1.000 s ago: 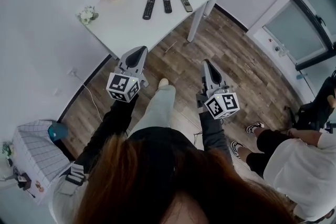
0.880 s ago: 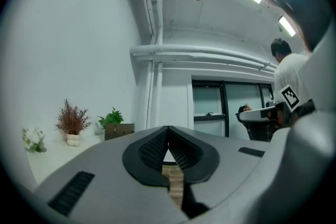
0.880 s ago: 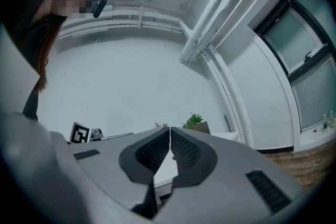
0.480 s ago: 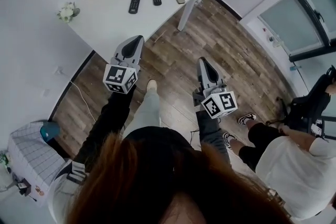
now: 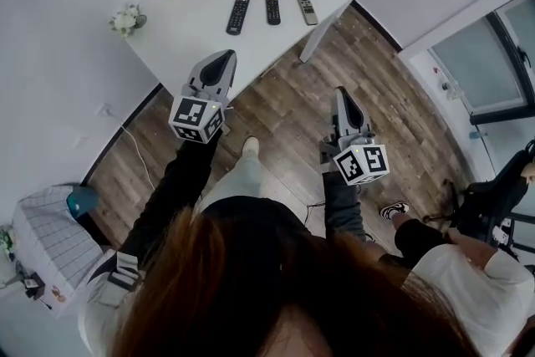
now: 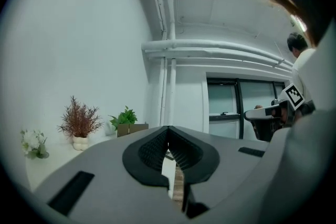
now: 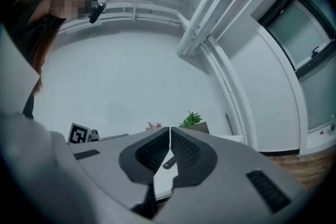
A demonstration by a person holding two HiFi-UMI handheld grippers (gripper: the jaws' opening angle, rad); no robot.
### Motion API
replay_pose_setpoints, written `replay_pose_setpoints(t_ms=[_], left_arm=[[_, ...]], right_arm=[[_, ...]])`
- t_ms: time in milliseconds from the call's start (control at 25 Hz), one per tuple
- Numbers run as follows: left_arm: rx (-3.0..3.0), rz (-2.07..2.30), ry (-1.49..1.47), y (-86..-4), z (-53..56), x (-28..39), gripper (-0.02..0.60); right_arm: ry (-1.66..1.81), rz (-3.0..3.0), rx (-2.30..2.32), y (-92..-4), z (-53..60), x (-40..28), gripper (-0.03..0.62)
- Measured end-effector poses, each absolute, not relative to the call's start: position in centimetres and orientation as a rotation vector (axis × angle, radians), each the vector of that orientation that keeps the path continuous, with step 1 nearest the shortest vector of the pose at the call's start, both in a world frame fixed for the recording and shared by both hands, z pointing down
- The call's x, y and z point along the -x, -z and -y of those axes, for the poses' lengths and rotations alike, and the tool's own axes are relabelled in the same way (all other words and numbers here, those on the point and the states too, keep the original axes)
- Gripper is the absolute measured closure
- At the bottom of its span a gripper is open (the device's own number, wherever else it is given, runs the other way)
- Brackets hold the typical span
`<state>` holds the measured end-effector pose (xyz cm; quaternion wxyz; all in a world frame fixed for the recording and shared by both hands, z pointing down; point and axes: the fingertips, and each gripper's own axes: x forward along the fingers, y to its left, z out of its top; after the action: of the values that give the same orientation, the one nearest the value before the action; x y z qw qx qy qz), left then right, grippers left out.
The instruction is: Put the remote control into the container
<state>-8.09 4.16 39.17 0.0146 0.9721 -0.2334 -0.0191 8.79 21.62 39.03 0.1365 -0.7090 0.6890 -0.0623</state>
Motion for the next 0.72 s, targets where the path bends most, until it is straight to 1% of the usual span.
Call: replay_pose_setpoints(t_ms=[280,720], left_arm=[[-3.007,0.754,0.126,-37.5,0.0,6.5,0.572],[-2.970,0.894,0.171,-35.8,8.9,8.6,0.572]], right_arm=[[0.156,-2.029,2.058,-36.8,-16.6,-11.0,0.574],[0.060,-2.132,1.975,-33.2,-5.9,-10.9,0.574]])
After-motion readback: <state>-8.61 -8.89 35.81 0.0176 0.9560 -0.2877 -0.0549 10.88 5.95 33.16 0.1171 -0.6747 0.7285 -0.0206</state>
